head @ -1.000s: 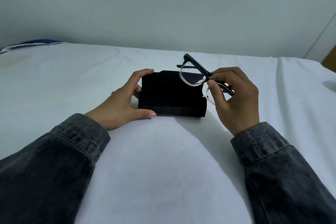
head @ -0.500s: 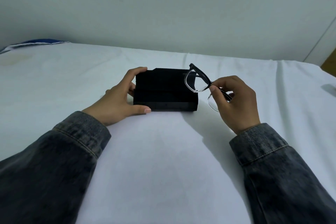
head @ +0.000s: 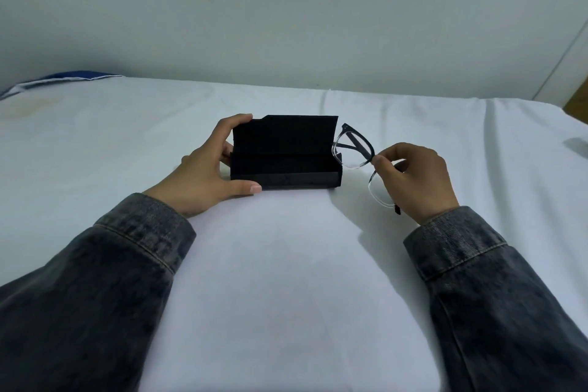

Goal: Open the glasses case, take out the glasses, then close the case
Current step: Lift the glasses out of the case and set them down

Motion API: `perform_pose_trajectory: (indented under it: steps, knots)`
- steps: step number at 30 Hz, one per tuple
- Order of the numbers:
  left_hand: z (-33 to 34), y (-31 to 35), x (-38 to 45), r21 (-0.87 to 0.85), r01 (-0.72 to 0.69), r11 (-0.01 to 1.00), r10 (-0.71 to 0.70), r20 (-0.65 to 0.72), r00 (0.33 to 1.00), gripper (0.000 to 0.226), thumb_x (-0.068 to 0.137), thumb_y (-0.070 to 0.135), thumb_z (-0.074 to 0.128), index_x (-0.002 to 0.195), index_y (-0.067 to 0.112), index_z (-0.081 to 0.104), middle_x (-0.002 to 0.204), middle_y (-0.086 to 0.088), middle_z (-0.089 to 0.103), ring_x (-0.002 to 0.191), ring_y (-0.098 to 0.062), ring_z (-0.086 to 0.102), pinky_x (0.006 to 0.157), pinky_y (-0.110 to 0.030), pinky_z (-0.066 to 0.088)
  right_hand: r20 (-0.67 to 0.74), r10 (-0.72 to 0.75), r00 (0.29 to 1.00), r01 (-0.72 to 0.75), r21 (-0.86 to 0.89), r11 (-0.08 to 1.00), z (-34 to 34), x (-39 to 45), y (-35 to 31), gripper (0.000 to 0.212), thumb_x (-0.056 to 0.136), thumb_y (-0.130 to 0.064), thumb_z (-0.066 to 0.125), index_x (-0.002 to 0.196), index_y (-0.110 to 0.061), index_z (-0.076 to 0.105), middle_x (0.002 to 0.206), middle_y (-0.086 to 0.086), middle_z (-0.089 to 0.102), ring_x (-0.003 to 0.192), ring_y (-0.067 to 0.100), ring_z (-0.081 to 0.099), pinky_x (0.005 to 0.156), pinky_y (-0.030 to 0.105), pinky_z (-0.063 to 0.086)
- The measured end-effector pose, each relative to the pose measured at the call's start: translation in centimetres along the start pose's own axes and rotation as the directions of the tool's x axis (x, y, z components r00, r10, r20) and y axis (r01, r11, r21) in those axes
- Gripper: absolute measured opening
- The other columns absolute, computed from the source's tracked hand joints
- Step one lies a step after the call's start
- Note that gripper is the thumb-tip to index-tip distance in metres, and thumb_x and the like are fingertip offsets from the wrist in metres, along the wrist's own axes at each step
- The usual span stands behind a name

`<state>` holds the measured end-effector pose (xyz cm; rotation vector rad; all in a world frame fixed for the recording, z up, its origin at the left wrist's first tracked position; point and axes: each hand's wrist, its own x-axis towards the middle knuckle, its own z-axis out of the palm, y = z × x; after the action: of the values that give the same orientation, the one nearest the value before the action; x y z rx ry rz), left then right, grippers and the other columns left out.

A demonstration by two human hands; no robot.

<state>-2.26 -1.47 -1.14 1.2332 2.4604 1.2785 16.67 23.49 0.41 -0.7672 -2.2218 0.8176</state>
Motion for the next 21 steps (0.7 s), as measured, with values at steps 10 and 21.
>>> perform_pose_trajectory:
  steps: [10,21]
  knots:
    - [-0.2,0.1,-0.1,0.017,-0.008,1.0,0.009,-0.017,1.0,0.104,0.072,0.029,0.093,0.148,0.054,0.027,0.102,0.008,0.062,0.104,-0.008,0.062,0.11,-0.06,0.036,0.018,0.161,0.987,-0.161,-0.016,0.987,-0.5,0.8,0.9,0.016,0.084,-0.026,0.059,0.074,-0.019,0.07,0.081,0.001,0.07,0.079,0.022,0.061,0.061,0.026,0.04]
    - [-0.4,-0.2,0.0,0.013,-0.019,1.0,0.019,-0.025,1.0,0.105,0.071,0.028,0.093,0.148,0.055,0.027,0.103,0.008,0.061,0.104,-0.007,0.062,0.109,-0.057,0.039,0.104,0.221,0.97,-0.206,-0.138,0.969,-0.1,0.9,1.6,0.021,0.082,-0.029,0.059,0.067,-0.022,0.07,0.067,-0.003,0.067,0.064,0.02,0.062,0.06,0.031,0.053]
